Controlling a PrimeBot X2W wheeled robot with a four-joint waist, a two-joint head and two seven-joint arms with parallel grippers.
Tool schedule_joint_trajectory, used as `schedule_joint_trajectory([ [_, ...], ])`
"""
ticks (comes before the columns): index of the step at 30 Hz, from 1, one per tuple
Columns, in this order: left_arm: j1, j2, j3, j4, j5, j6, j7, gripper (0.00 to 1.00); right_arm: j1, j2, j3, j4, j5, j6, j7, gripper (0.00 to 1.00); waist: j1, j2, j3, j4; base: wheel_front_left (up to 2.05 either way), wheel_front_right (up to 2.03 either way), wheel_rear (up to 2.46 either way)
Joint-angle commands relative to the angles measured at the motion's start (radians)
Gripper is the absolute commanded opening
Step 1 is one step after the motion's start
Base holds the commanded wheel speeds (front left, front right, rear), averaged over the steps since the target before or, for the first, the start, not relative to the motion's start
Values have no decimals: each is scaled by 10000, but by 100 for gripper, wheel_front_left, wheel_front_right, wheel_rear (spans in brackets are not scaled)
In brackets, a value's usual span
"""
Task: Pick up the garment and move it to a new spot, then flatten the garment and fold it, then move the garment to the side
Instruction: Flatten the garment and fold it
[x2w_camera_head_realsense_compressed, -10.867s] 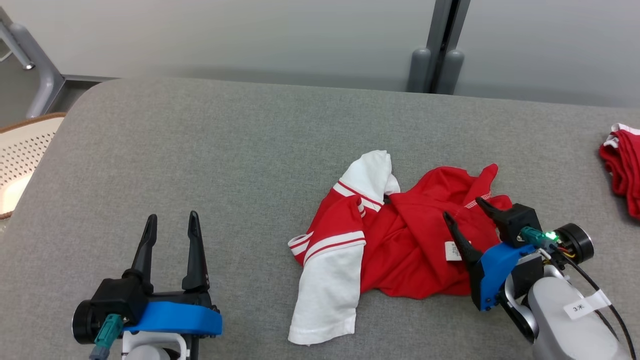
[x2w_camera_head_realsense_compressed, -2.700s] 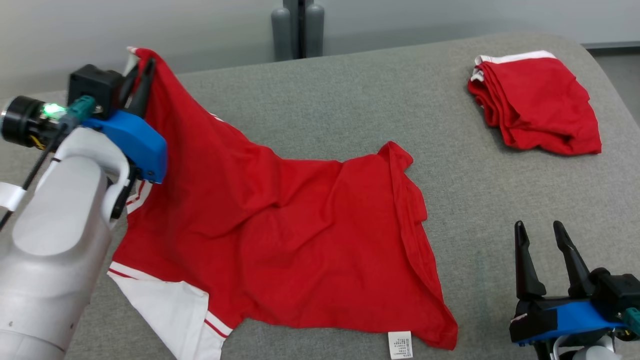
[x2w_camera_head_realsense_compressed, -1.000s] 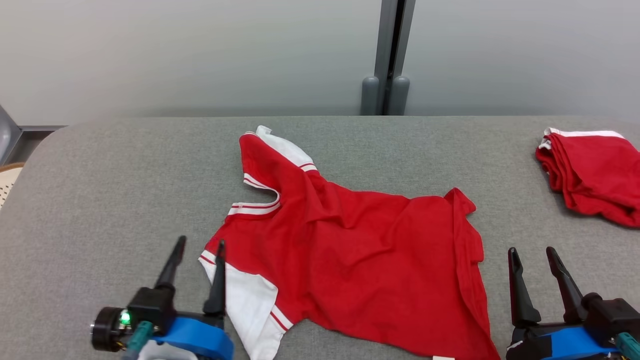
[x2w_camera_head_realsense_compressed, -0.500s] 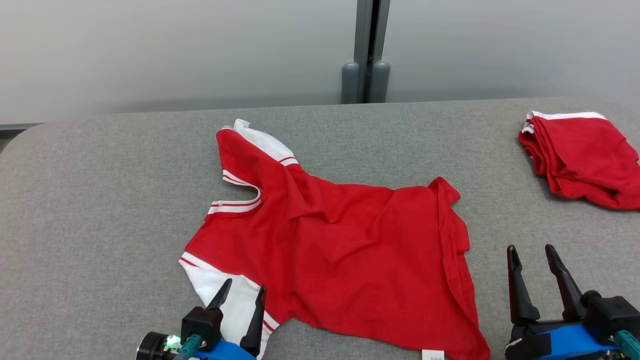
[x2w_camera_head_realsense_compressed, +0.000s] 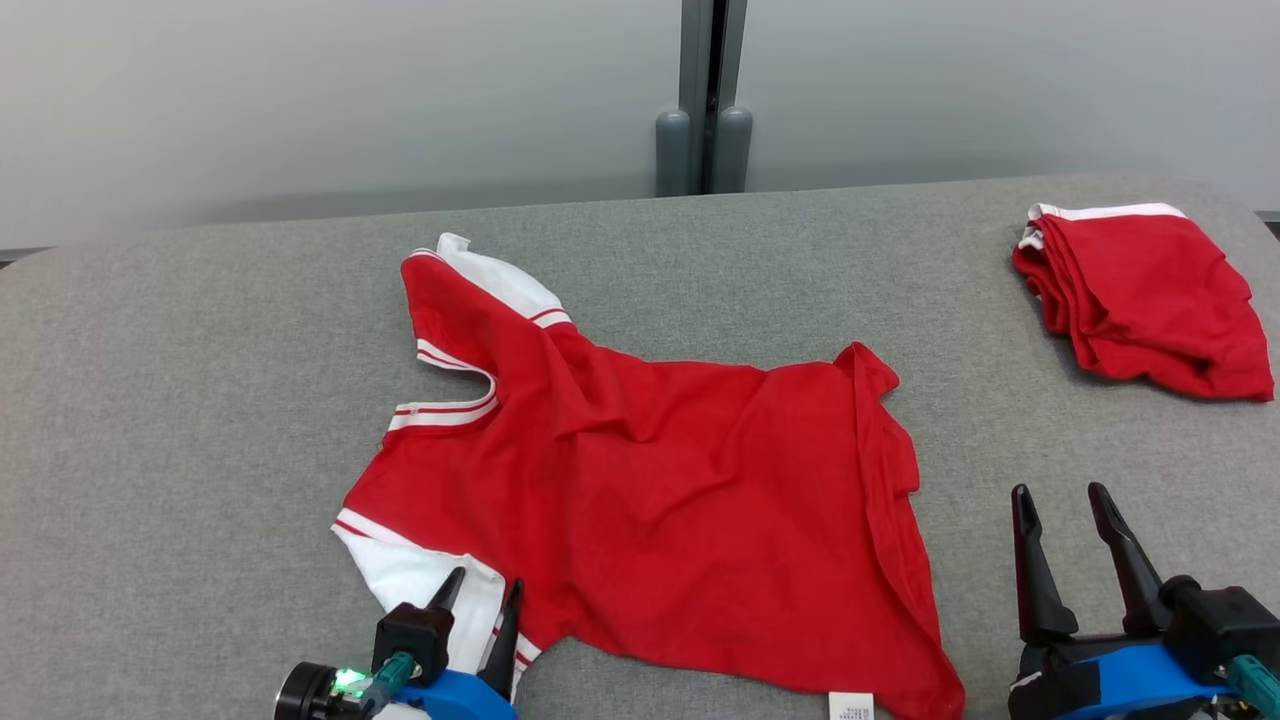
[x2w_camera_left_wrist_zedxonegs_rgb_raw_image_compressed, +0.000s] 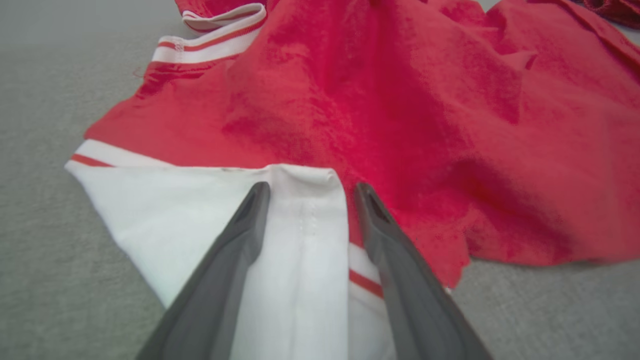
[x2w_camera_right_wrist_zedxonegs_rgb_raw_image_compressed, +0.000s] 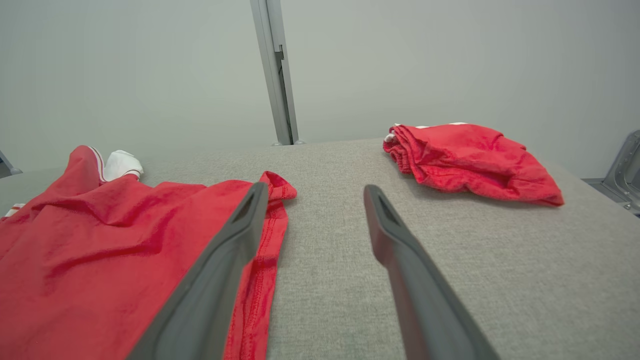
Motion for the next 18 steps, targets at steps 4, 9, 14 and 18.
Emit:
schedule_joint_trajectory([
  [4, -333, -59, 47, 178, 63, 21, -45, 0, -66, -13, -34, -16, -31, 2, -52, 100, -1, 0, 27, 6, 0, 0, 0],
  [9, -136, -69, 354, -525, -30, 16, -46, 0, 26, -14, -146, -2, 14, 2, -52, 100, -1, 0, -32, 194, 0, 0, 0],
  [14, 499, 10, 790, -1790, -96, 100, -46, 0, 186, -14, -218, 78, 85, 2, -52, 100, -1, 0, -180, 593, 0, 0, 0],
  [18, 1059, 76, 1054, -2518, -68, 203, -45, 0, 247, -14, -249, 94, 143, 2, -52, 100, -1, 0, -256, 872, 0, 0, 0],
])
